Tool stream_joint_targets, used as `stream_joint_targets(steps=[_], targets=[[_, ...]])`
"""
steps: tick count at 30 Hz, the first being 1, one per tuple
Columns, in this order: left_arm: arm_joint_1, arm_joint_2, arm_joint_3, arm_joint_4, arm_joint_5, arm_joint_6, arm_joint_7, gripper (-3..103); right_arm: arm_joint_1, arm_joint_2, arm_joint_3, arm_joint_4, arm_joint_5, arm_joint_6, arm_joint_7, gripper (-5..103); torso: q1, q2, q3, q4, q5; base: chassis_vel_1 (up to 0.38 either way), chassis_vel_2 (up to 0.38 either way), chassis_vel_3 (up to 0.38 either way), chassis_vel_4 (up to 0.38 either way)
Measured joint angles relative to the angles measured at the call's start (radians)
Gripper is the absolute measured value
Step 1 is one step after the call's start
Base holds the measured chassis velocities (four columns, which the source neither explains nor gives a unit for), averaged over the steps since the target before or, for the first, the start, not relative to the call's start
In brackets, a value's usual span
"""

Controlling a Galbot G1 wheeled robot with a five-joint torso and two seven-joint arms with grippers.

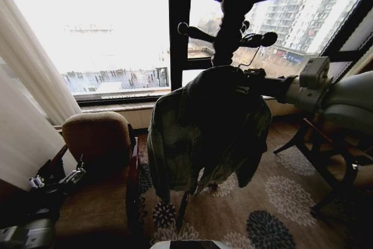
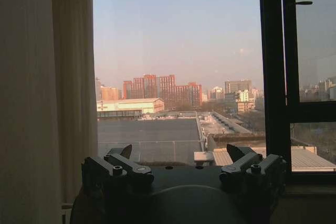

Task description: Pick up the clothes from the bed and hang them on the clothes hanger.

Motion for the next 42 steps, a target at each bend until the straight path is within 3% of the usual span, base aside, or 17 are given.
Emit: stream_joint_targets(steps=[1, 3, 5, 8, 9, 10, 12, 17, 25, 42], targets=[[0.0, 0.0, 0.0, 0.0, 0.0, 0.0, 0.0, 100, 0.001, 0.001, 0.0, 0.002, 0.001, -0.001, 0.0, 33, 0.0, 0.0, 0.0, 0.0, 0.0, 0.0, 0.0, 0.0, 0.0], [0.0, 0.0, 0.0, 0.0, 0.0, 0.0, 0.0, 100, 0.003, 0.004, 0.0, 0.005, 0.001, -0.004, 0.003, 50, 0.0, 0.0, 0.0, 0.0002, 0.0, 0.0, 0.0, 0.0, 0.0], [0.0, 0.0, 0.0, 0.0, 0.0, 0.0, 0.0, 100, 0.004, 0.005, 0.0, 0.006, 0.002, -0.005, 0.003, 50, 0.0, 0.0, 0.0, 0.0002, 0.0, 0.0, 0.0, 0.0, 0.0], [0.0, 0.0, 0.0, 0.0, 0.0, 0.0, 0.0, 100, 0.007, 0.011, 0.0, 0.013, 0.003, -0.011, 0.006, 66, 0.0, 0.0, 0.0, 0.0002, -0.0002, 0.0, 0.0, 0.0, 0.0], [0.0, 0.0, 0.0, 0.0, 0.0, 0.0, 0.0, 100, 0.008, 0.012, 0.0, 0.015, 0.003, -0.012, 0.007, 66, 0.0, 0.0, 0.0, 0.0002, -0.0002, 0.0, 0.0, 0.0, 0.0], [0.0, 0.0, 0.0, 0.0, 0.0, 0.0, 0.0, 100, 0.01, 0.017, 0.0, 0.021, 0.005, -0.017, 0.01, 77, 0.0, 0.0, 0.0, 0.0002, -0.0001, 0.0, 0.0, 0.0, 0.0], [0.0, 0.0, 0.0, 0.0, 0.0, 0.0, 0.0, 100, 0.012, 0.019, 0.0, 0.024, 0.006, -0.019, 0.012, 77, 0.0, 0.0, 0.0, 0.0001, -0.0001, 0.0, 0.0, 0.0, 0.0], [0.0, 0.0, 0.0, 0.0, 0.0, 0.0, 0.0, 100, 0.015, 0.028, 0.001, 0.035, 0.012, -0.028, 0.026, 97, 0.0, 0.0, 0.0, 0.0001, -0.0001, 0.0, 0.0, 0.0, 0.0], [0.0, 0.0, 0.0, 0.0, 0.0, 0.0, 0.0, 100, 0.038, 0.049, 0.007, 0.071, 0.041, -0.063, 0.06, 100, 0.0, 0.0, 0.0, 0.0, 0.0002, 0.0, 0.0, 0.0, 0.0], [0.0, 0.0, 0.0, 0.0, 0.0, 0.0, 0.0, 100, 0.174, 0.119, 0.002, 0.245, 0.208, -0.175, 0.178, 100, 0.0, 0.0, 0.0, 0.0003, -0.0002, 0.0, 0.0, 0.0, 0.0]])
